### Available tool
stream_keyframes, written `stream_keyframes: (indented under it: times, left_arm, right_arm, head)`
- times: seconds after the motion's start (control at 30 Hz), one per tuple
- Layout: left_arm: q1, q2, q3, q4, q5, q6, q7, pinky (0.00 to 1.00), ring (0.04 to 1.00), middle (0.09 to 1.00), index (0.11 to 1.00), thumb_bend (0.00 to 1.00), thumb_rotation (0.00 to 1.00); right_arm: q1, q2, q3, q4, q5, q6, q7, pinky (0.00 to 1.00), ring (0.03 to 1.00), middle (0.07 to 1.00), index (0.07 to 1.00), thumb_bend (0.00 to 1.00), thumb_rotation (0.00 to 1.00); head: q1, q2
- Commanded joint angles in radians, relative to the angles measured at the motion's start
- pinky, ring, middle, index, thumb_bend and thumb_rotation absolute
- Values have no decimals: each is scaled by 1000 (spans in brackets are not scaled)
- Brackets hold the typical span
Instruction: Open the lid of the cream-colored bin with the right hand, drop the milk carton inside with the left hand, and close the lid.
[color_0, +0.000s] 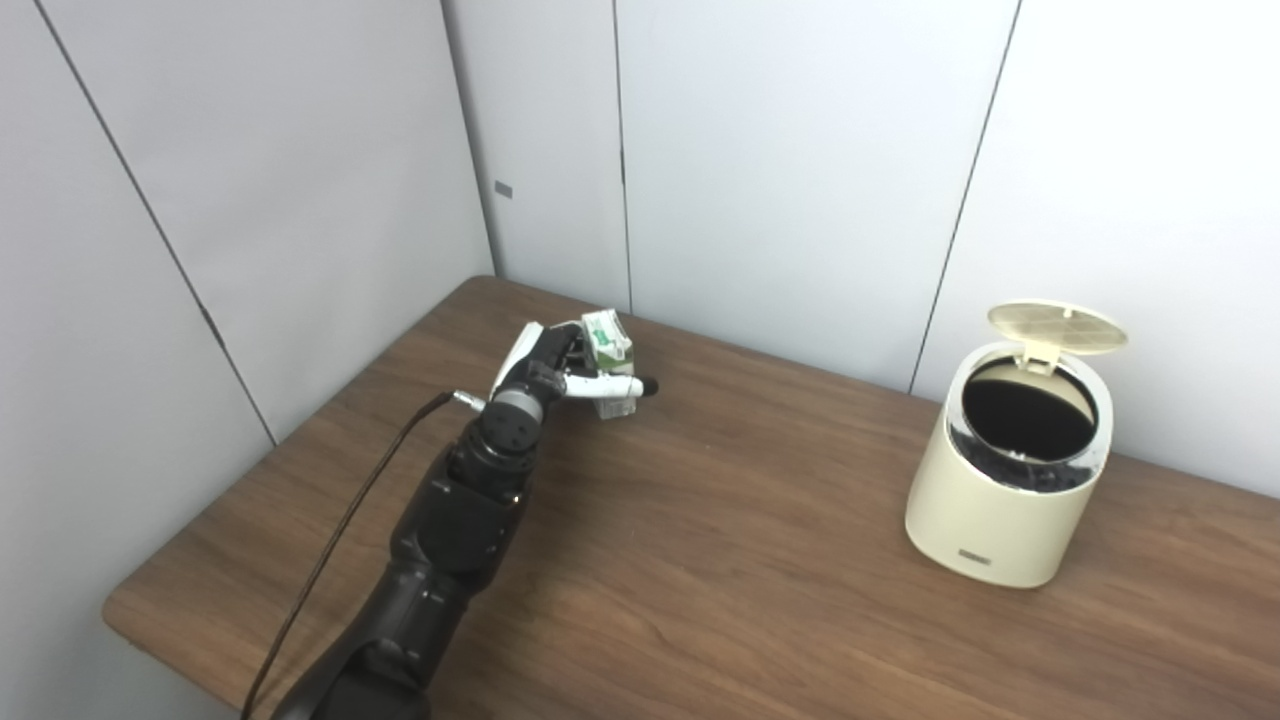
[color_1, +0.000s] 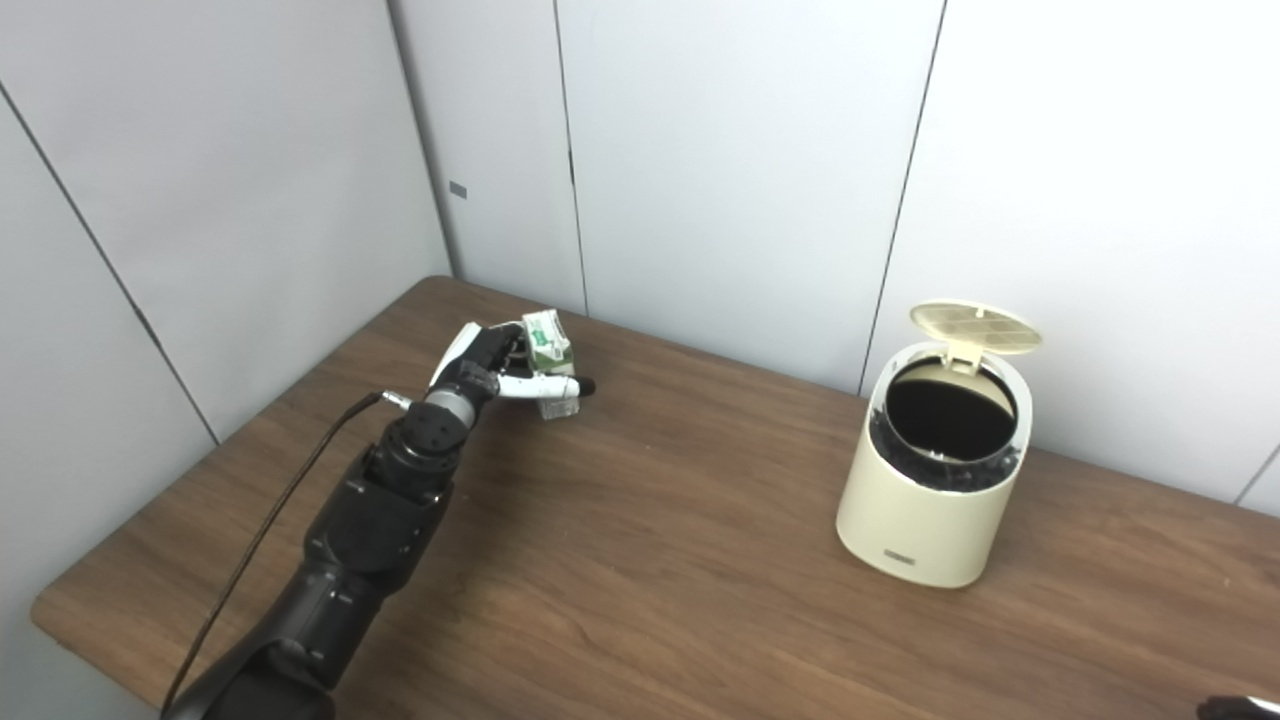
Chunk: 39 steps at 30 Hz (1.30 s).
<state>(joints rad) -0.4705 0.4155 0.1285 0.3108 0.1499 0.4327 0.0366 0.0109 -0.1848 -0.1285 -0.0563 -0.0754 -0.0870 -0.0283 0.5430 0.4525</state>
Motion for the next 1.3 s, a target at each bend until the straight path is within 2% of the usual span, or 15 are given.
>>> stream_keyframes:
  times: [0.0, 0.03, 0.13, 0.2, 0.23, 0.27, 0.33, 0.4, 0.53, 0.63, 0.8, 0.9, 1.07, 1.17, 1.27]
  left_arm:
    - [-32, -7, 0, 0, 4, -19, 18, 661, 748, 769, 783, 959, 136]
    - [-33, -16, 4, 2, 10, -16, 39, 654, 741, 763, 776, 955, 127]
    - [-40, -41, 14, 12, 30, -23, 110, 598, 685, 699, 665, 892, 31]
    - [-45, -56, 16, 33, 47, -49, 163, 567, 657, 667, 607, 870, 6]
    - [-48, -61, 15, 47, 60, -65, 191, 545, 639, 645, 550, 699, 26]
    - [-51, -65, 14, 61, 71, -81, 216, 523, 615, 610, 513, 593, 37]
    - [-56, -77, 21, 89, 78, -116, 260, 491, 564, 559, 482, 538, 20]
    - [-59, -83, 26, 102, 78, -136, 284, 460, 521, 534, 468, 522, 4]
    - [-61, -92, 41, 96, 67, -150, 297, 451, 481, 525, 460, 519, 0]
    - [-58, -94, 45, 82, 67, -155, 296, 429, 488, 505, 452, 504, 0]
    - [-44, -97, 48, 49, 61, -182, 287, 423, 488, 499, 455, 503, 0]
    - [-26, -109, 45, -5, 50, -226, 282, 398, 488, 499, 456, 503, 0]
    - [6, -120, 5, -177, 94, -259, 277, 423, 508, 511, 440, 500, 0]
    - [27, -135, -21, -310, 121, -304, 274, 389, 485, 490, 461, 504, 0]
    - [40, -144, -26, -369, 126, -367, 269, 365, 463, 482, 472, 505, 0]
  right_arm:
    - [-2, -2, -1, -15, 14, -31, 3, 371, 546, 592, 545, 656, 717]
    - [-3, -4, -1, -13, 19, -35, 7, 372, 547, 592, 545, 655, 715]
    - [-2, -6, 0, -10, 26, -34, 13, 379, 558, 599, 552, 690, 719]
    - [-2, -6, 1, -10, 26, -37, 13, 383, 563, 603, 556, 704, 725]
    - [-3, -5, 1, -10, 27, -37, 13, 384, 564, 604, 557, 703, 723]
    - [-3, -4, 2, -11, 26, -37, 12, 384, 563, 604, 557, 691, 718]
    - [-4, -3, 2, -10, 26, -41, 12, 386, 563, 605, 559, 659, 711]
    - [-5, -4, 2, -4, 31, -51, 15, 389, 564, 605, 562, 632, 705]
    - [-4, -1, 1, -9, 39, -38, 18, 386, 558, 603, 558, 662, 695]
    - [-3, -4, 2, -10, 38, -36, 19, 392, 565, 607, 561, 662, 696]
    - [-2, -3, 3, -9, 33, -39, 17, 392, 568, 608, 561, 604, 689]
    - [2, 0, 5, -18, 31, -26, 17, 395, 573, 614, 566, 593, 688]
    - [13, 20, 14, -44, 26, -6, 11, 406, 579, 618, 574, 614, 680]
    - [19, 35, 23, -73, 11, 22, 3, 416, 587, 626, 583, 556, 662]
    - [19, 45, 32, -62, -10, -6, -8, 399, 568, 604, 566, 499, 647]
  head:
    - [1, 1]
    - [0, 3]
    - [0, 3]
    - [0, 3]
    - [-9, 1]
    - [-9, 1]
    - [-10, 1]
    - [-9, 1]
    - [-10, 2]
    - [-9, 3]
    - [-18, 2]
    - [-35, 3]
    - [-102, 10]
    - [-161, 20]
    - [-189, 21]
